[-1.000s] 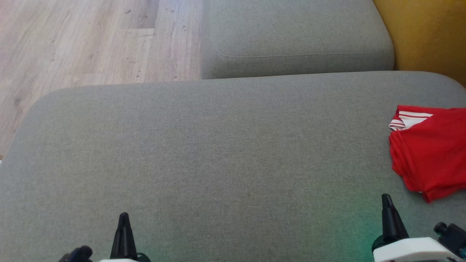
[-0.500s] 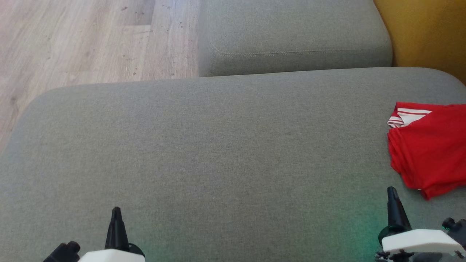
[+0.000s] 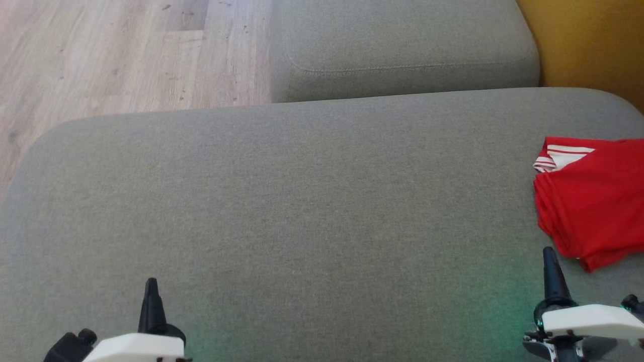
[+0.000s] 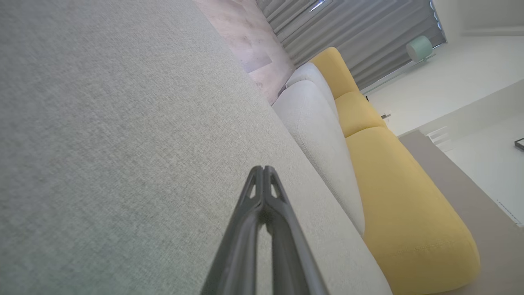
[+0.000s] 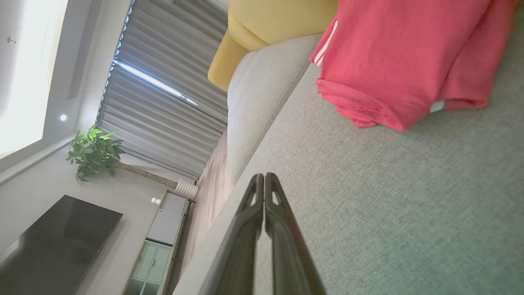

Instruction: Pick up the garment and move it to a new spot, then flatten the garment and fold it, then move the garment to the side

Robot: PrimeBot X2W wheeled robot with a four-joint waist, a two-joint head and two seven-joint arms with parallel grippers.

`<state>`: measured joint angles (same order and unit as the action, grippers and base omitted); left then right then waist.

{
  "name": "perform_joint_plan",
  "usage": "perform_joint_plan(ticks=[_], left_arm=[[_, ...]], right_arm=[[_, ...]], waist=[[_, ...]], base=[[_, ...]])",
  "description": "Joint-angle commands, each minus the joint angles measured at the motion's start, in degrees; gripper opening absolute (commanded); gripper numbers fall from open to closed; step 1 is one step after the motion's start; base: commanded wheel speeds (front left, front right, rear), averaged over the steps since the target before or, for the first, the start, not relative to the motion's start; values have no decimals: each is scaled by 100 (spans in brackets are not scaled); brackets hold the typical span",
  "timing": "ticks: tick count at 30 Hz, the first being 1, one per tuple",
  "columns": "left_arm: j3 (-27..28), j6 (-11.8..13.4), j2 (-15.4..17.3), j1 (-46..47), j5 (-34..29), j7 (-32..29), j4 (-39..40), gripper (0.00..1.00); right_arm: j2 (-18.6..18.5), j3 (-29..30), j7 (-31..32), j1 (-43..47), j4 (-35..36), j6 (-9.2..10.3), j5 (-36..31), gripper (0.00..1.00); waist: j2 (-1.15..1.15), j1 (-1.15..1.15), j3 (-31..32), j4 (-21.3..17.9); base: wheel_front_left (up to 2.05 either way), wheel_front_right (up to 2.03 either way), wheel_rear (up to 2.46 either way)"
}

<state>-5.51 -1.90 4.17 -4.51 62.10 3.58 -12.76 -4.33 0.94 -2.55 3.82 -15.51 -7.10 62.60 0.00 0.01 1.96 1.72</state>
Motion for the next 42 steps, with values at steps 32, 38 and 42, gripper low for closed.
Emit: perform_joint_plan(ticks=[32,38,42], left_arm=[[696,-392,59,809,2204,-551,-31,0],[802,-459,54,906,2609,-655,-65,0],[872,-504,51,970,2877,-725,-88,0]], right_arm=[[26,274,545,-769,162,-34,2107,0],[35,335,647,-857,160,-36,2493,0],[42,375,714,-915,158,-37,2749,0]], waist=[[0,0,-145,-116],[0,0,-173,-138],[0,-1,-191,-153]], base=[[0,0,0],[0,0,0],[0,0,0]])
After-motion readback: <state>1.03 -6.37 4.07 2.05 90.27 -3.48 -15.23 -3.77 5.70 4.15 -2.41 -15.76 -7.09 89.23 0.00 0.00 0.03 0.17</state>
